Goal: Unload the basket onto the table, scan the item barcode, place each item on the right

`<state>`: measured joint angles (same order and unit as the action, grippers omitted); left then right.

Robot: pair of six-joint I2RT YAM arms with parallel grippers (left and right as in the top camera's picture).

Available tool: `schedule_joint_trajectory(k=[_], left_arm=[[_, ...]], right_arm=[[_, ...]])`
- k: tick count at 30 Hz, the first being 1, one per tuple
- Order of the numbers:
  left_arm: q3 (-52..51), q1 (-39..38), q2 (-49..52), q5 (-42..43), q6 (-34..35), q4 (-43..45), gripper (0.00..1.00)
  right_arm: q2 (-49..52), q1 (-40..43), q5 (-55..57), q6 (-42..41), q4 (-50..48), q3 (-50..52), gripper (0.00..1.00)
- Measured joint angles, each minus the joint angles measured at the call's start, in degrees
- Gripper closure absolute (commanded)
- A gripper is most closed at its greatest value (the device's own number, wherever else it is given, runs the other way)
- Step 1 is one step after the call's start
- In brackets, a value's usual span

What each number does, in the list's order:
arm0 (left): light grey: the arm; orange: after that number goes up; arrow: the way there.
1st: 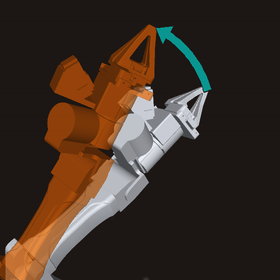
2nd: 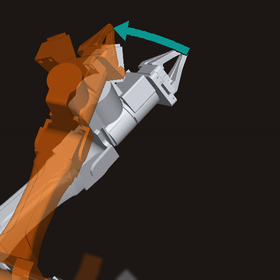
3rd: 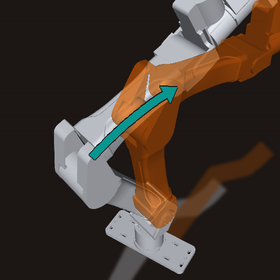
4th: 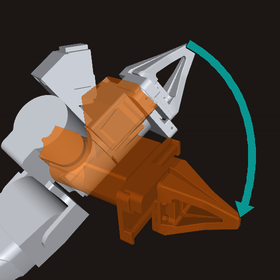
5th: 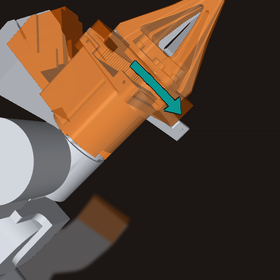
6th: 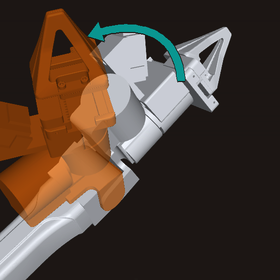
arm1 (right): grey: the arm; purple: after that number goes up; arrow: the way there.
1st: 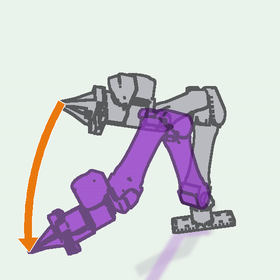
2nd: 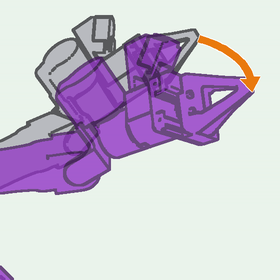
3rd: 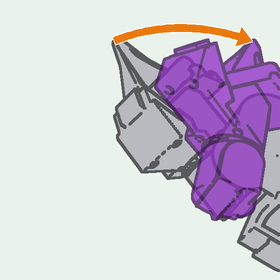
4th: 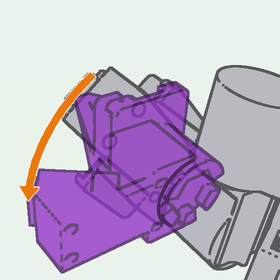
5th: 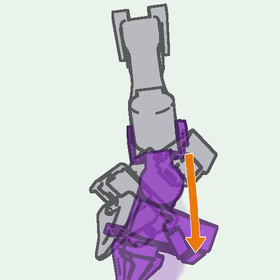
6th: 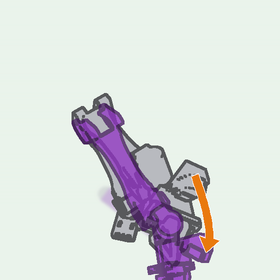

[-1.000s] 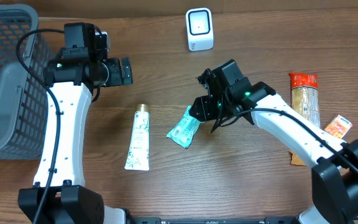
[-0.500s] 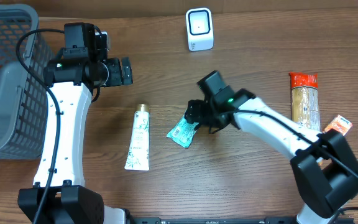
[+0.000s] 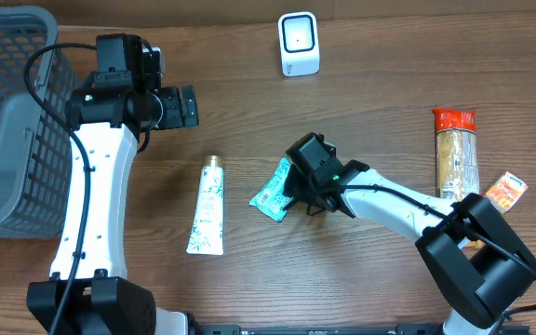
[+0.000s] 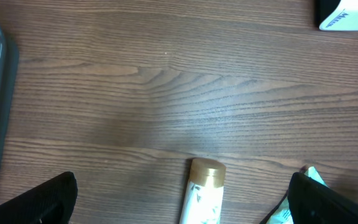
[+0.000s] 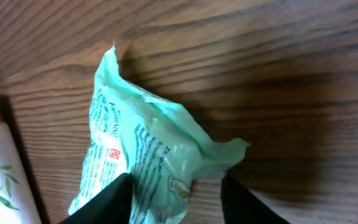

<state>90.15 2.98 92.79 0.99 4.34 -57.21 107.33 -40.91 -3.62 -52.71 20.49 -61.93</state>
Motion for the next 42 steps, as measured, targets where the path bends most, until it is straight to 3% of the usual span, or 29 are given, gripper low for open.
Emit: schedule_joint_trajectory(k=[26,31,33,38,42], left_arm=[[0.0,0.0,0.0,-0.02,0.0,0.0,0.0],[0.0,0.0,0.0,0.0,0.0,0.0,0.0],[0.0,0.0,0.0,0.0,0.0,0.0,0.0],[0.0,0.0,0.0,0.0,0.0,0.0,0.0],[0.0,0.0,0.0,-0.02,0.0,-0.02,0.0]], right_arm=[[0.0,0.0,1.79,-1.9,-3.98,2.23,0.56],[-0.11,-0.07,2.4,-3.45,-8.59,4.37,0.56],[-0.35,-0.07,2.51,-4.24,-10.25,5.38,0.62],[-0.52,-0.07,1.9,-5.62,-11.85,6.12,0.96],[-0.61,0.04,0.55,-5.77,-12.17,6.14,0.96]])
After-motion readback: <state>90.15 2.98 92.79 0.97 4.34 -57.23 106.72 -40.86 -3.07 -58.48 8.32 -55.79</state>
